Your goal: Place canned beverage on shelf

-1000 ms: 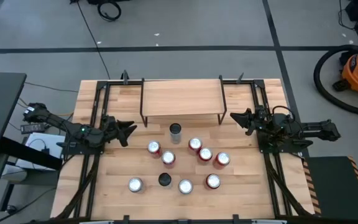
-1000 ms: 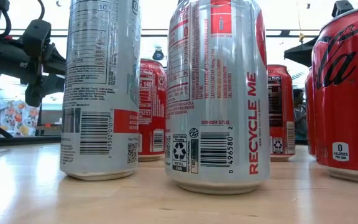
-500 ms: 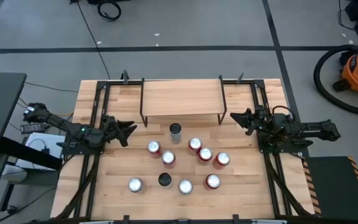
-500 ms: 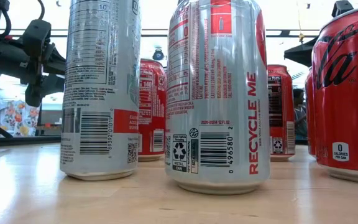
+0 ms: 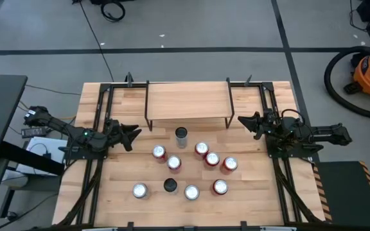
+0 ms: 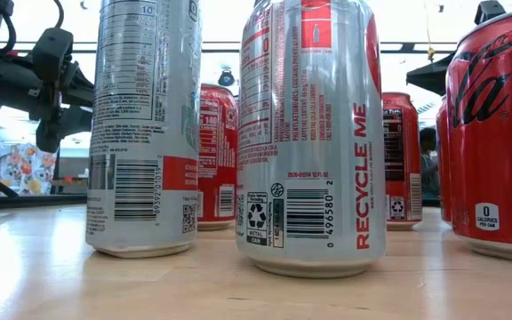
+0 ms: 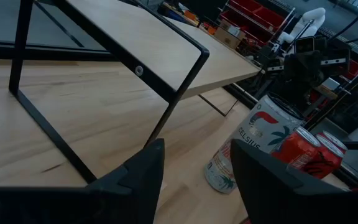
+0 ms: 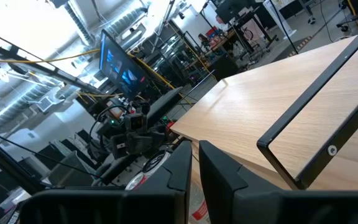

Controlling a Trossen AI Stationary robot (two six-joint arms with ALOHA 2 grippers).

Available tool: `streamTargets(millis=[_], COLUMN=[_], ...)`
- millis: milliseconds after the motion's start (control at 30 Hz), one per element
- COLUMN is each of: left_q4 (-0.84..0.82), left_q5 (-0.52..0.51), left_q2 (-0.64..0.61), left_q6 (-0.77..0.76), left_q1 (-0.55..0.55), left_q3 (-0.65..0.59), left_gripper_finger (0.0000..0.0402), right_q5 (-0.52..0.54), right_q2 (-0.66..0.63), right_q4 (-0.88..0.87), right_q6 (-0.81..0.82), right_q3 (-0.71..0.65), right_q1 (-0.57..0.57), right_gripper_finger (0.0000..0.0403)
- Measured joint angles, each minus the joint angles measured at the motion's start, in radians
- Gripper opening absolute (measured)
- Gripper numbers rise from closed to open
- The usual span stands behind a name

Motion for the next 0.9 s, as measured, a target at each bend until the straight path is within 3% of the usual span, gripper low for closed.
streamTargets(millis=[200,433,767,900], left_q4=[0.03,0.213,0.23,0.341], left_q5=[-0.001,-0.007,-0.013,-0.036], left_q2=[0.0,0.0,0.007,0.009], left_q6=[-0.011,-0.306,-0.327,-0.353], left_q1=[0.002,0.018,0.072,0.118], left_q3=[0.0,0.0,0.0,0.0], left_gripper_finger=[0.0194,0.0194,0.0194,0.0194], right_q5=[0.0,0.0,0.0,0.0], right_q2=[0.0,0.0,0.0,0.0], right_q4=[0.0,0.0,0.002,0.003], right_q6=[0.0,0.0,0.0,0.0], right_q3=[0.0,0.0,0.0,0.0], right_q1=[0.0,0.0,0.0,0.0], right_gripper_finger=[0.004,0.004,0.004,0.004])
